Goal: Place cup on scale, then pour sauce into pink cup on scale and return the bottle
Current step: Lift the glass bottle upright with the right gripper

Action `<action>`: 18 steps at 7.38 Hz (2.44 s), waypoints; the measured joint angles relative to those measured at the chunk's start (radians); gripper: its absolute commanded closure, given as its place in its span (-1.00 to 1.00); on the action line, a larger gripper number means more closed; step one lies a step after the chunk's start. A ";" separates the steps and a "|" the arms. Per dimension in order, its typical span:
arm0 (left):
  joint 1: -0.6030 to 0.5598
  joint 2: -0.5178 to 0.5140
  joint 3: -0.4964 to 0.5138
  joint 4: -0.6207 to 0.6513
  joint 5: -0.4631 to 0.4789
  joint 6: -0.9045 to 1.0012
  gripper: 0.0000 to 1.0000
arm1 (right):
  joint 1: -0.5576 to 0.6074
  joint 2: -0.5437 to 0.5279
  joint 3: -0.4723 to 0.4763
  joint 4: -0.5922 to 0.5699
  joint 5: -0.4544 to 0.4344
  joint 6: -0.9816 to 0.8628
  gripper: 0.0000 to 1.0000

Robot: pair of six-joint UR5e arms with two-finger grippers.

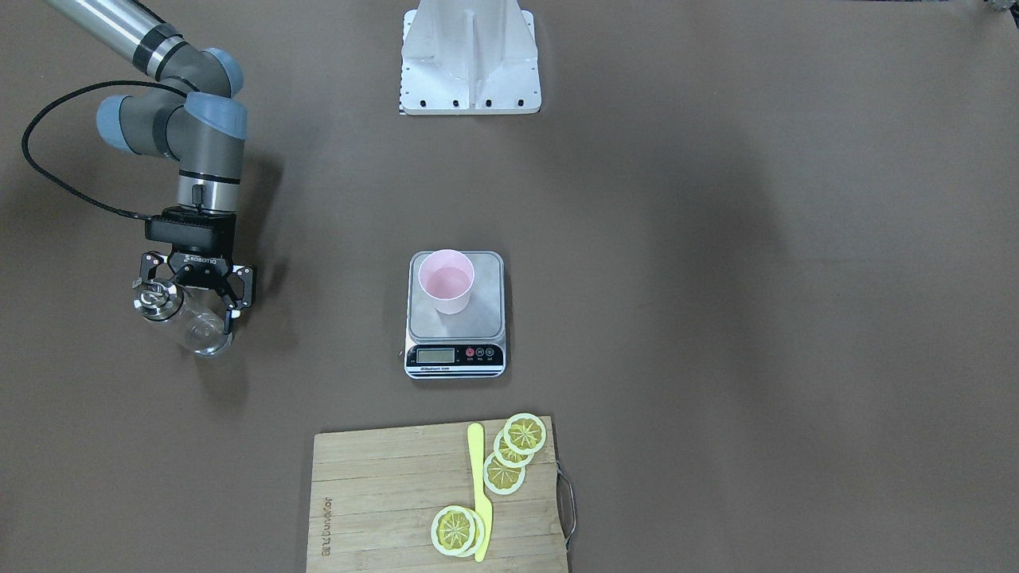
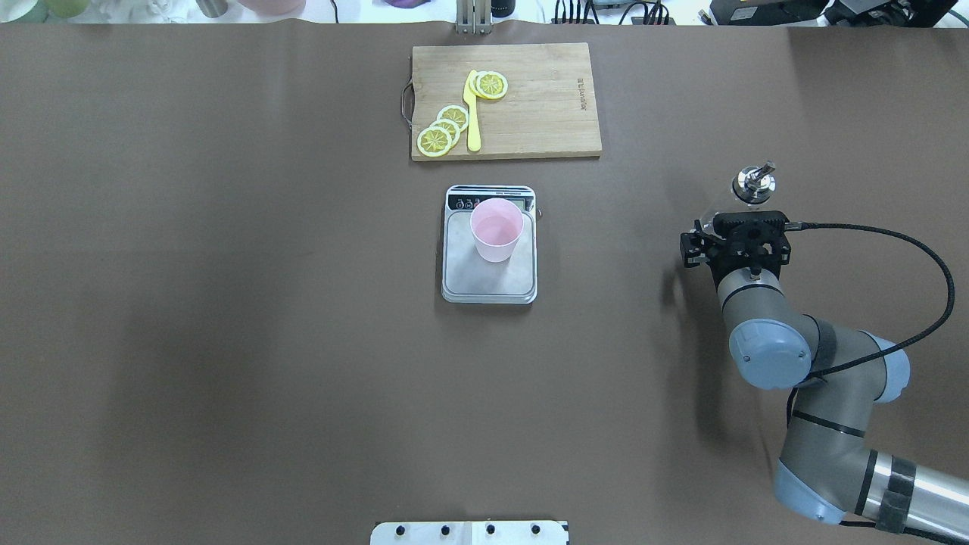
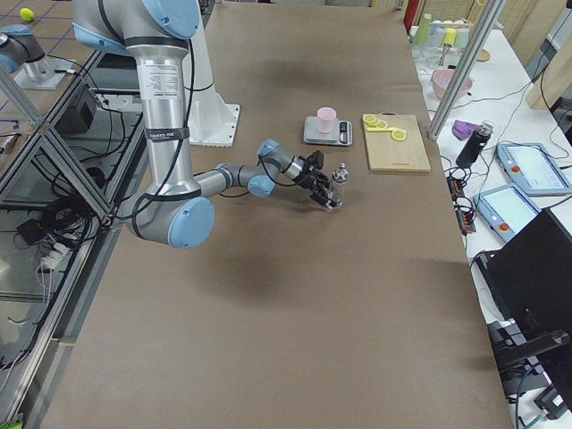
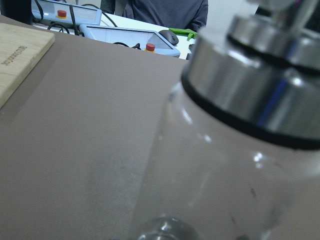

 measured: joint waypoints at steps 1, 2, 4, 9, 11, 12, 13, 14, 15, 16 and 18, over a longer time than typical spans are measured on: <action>0.000 0.000 0.000 0.000 0.000 0.001 -0.97 | 0.000 0.002 -0.004 0.000 0.000 0.001 0.02; 0.000 0.001 0.001 0.000 0.000 0.002 -0.97 | -0.001 0.003 -0.005 0.000 0.000 0.001 0.31; 0.000 0.001 0.001 0.000 0.000 0.003 -0.97 | -0.001 0.005 -0.005 0.001 0.000 0.002 0.79; 0.000 0.002 0.003 0.000 0.000 0.002 -0.97 | 0.004 0.008 0.012 0.074 0.000 -0.005 1.00; 0.000 0.003 0.003 0.000 0.000 0.000 -0.97 | 0.011 0.006 0.021 0.098 0.007 -0.054 1.00; -0.002 0.004 0.005 0.001 -0.002 -0.006 -0.97 | 0.013 0.007 0.023 0.101 0.007 -0.071 1.00; -0.004 0.011 0.007 0.001 -0.005 -0.022 -0.97 | 0.014 0.009 0.027 0.103 0.004 -0.078 1.00; -0.013 0.029 0.006 0.001 -0.028 -0.038 -0.97 | 0.015 0.011 0.037 0.102 0.002 -0.083 1.00; -0.034 0.056 0.002 0.000 -0.071 -0.043 -0.97 | 0.016 0.012 0.045 0.097 0.001 -0.092 1.00; -0.058 0.088 -0.012 0.000 -0.104 -0.042 -0.97 | 0.019 0.012 0.050 0.092 0.001 -0.116 1.00; -0.082 0.139 -0.043 0.000 -0.124 -0.040 -0.97 | 0.030 0.014 0.060 0.058 0.001 -0.188 1.00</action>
